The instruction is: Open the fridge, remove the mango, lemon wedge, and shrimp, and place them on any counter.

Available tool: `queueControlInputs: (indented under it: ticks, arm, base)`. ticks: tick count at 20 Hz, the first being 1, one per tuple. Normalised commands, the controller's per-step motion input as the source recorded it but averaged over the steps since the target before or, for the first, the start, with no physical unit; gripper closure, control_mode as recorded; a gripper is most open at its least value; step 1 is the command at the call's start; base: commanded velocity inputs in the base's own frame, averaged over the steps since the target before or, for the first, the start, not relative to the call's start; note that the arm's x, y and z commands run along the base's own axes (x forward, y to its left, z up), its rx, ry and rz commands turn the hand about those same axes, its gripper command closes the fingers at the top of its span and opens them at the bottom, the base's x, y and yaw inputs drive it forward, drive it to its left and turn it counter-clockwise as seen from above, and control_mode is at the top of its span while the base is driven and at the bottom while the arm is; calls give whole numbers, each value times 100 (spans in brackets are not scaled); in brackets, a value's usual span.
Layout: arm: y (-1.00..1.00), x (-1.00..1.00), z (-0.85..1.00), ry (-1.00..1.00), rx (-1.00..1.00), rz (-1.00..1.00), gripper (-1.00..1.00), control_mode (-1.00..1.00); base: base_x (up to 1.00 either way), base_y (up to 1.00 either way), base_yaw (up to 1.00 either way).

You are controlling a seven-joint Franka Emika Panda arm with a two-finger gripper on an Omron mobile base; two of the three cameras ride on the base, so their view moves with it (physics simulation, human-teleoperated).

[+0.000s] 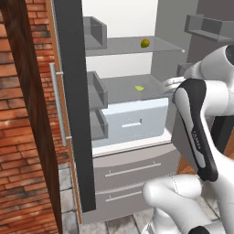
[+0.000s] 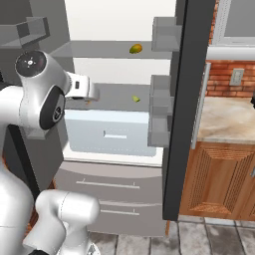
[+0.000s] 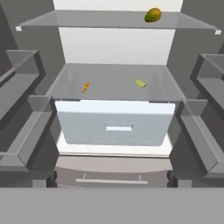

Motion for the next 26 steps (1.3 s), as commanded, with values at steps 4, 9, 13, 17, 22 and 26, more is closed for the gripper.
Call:
queueControlInputs:
  ticks: [4,9,13,17,22,26]
  arm:
    - [0,0,0,0,0,0,-100,100]
    - [0,0,0,0,0,0,-100,100]
    - [0,0,0,0,0,0,-100,100]
    - [0,0,0,0,0,0,-100,100]
    - [0,0,0,0,0,0,-100,100]
    - [0,0,0,0,0,0,-100,100]
  base:
    - [10,0,0]
    - [54,0,0]
    - [81,0,1]
    - [83,0,4]
    - [83,-2,14]
    - [68,-20,27]
